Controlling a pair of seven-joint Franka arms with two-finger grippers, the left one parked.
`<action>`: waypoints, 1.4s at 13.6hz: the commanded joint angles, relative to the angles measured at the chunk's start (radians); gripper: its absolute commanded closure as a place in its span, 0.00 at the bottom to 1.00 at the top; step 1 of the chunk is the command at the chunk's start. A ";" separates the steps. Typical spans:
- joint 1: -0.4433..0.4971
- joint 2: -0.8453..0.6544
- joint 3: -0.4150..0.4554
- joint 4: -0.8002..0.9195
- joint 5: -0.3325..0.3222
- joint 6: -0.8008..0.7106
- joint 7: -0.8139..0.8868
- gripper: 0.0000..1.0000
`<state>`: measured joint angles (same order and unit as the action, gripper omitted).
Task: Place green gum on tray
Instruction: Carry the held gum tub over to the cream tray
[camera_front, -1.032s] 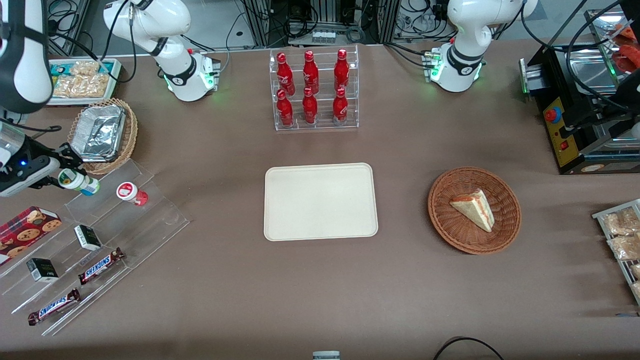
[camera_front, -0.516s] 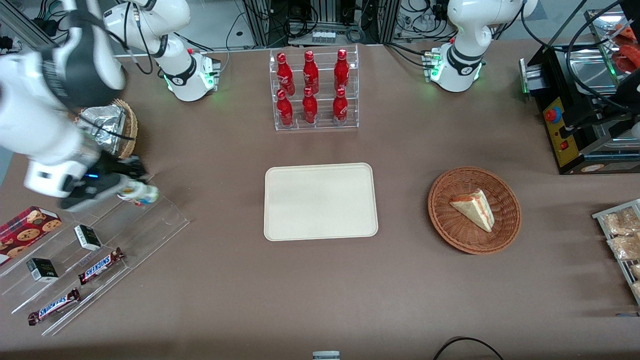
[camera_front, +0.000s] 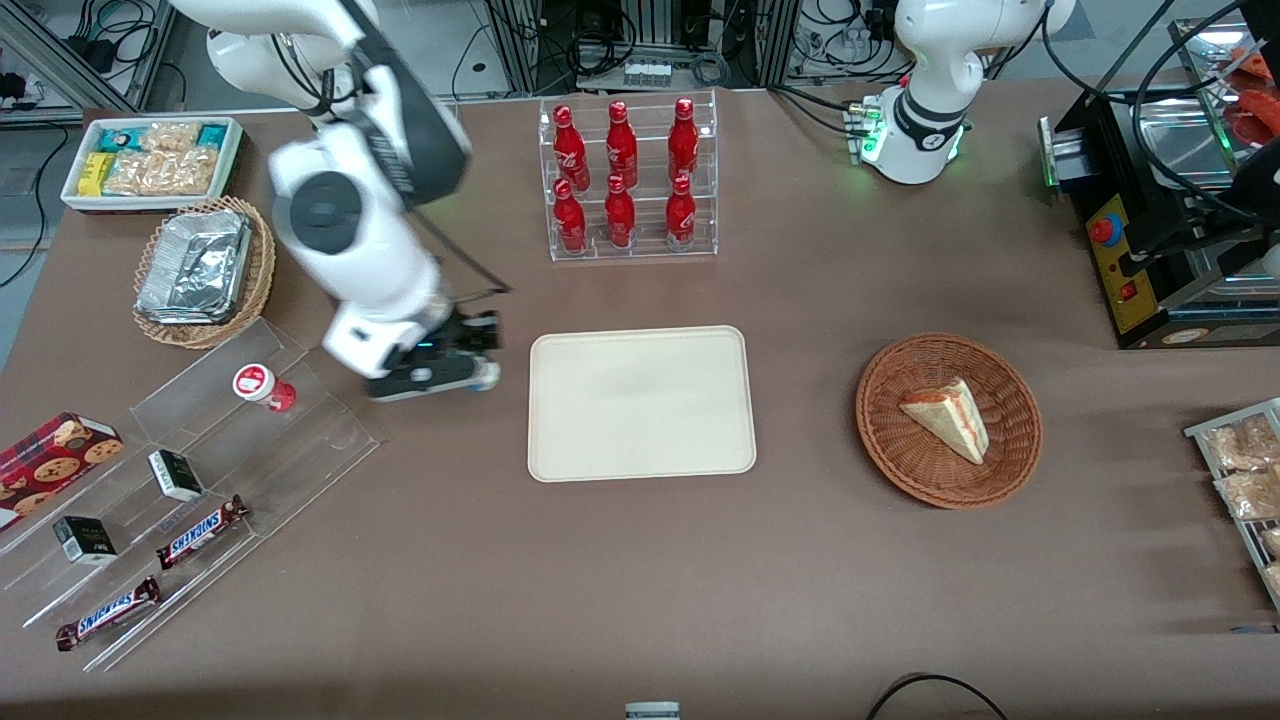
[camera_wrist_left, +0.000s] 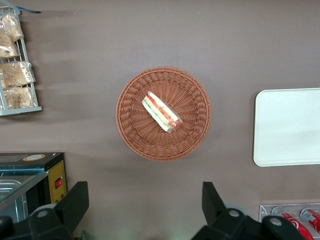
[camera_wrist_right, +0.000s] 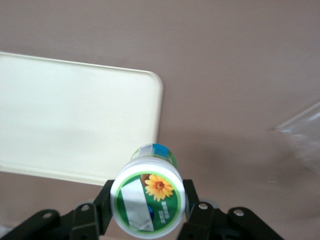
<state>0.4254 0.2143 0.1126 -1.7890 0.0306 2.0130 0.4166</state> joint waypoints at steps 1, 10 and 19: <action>0.025 0.126 0.058 0.088 -0.010 0.061 0.150 1.00; 0.229 0.371 0.058 0.100 -0.215 0.292 0.545 1.00; 0.253 0.435 0.053 0.117 -0.221 0.354 0.574 0.01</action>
<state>0.6785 0.6286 0.1692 -1.7023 -0.1566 2.3629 0.9759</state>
